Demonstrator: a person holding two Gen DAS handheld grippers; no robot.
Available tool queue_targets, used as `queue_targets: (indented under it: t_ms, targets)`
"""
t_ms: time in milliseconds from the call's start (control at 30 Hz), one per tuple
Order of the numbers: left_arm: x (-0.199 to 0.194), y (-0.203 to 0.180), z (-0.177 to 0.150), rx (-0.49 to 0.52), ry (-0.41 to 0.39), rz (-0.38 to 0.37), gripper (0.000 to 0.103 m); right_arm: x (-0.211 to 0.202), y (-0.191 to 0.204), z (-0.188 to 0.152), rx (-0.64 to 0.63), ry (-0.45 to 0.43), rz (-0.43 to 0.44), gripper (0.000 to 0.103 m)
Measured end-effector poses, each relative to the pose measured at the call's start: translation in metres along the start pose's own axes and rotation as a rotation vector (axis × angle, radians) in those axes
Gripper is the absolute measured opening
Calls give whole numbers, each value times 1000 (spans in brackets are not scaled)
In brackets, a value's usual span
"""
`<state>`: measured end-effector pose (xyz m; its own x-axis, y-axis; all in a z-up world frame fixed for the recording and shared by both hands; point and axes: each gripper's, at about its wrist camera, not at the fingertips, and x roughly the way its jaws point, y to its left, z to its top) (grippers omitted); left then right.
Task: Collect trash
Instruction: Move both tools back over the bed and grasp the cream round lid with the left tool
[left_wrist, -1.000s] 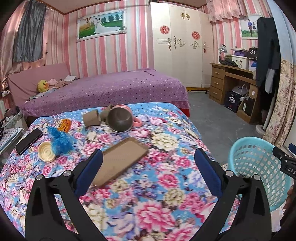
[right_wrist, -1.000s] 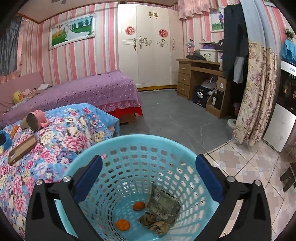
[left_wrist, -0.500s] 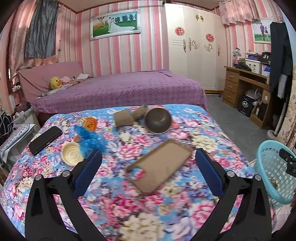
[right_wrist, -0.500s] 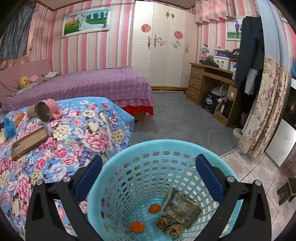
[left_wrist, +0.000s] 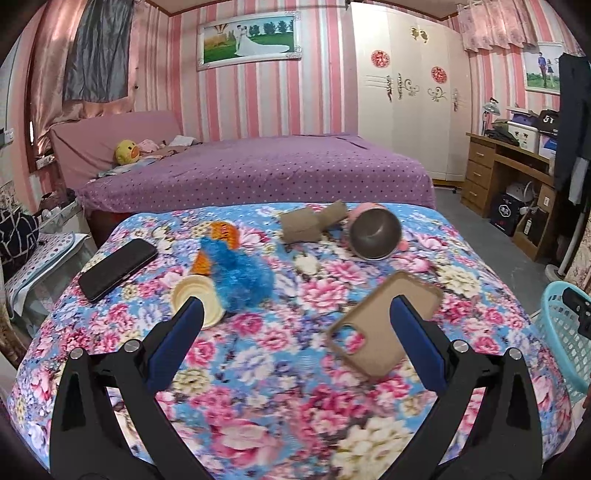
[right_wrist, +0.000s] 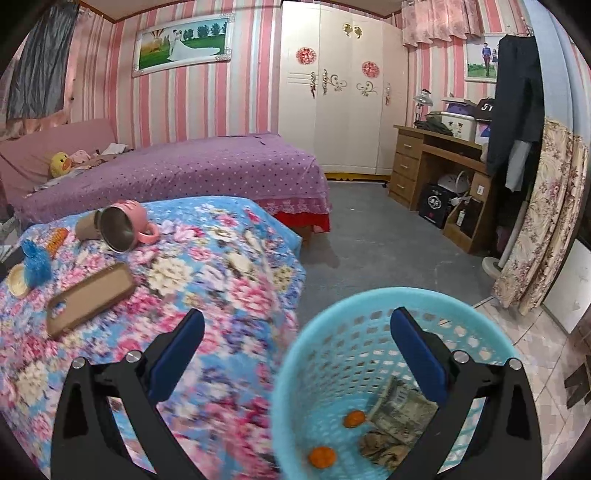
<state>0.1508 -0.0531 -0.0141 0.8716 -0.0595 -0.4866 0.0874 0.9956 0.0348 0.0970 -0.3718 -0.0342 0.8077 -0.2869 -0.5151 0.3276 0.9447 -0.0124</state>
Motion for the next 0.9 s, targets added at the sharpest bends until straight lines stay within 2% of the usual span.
queue_targets:
  t_ms: [300,667,900]
  targets:
    - [10,43,7,-68,17,40,97,8,46,21,48,27,111,98]
    - [29,85,9,-134,52,100,97,19,112,43,-26,-8,168,98]
    - [46,109,1,-153,97,149,97,31,141,35,-95,6,205,98]
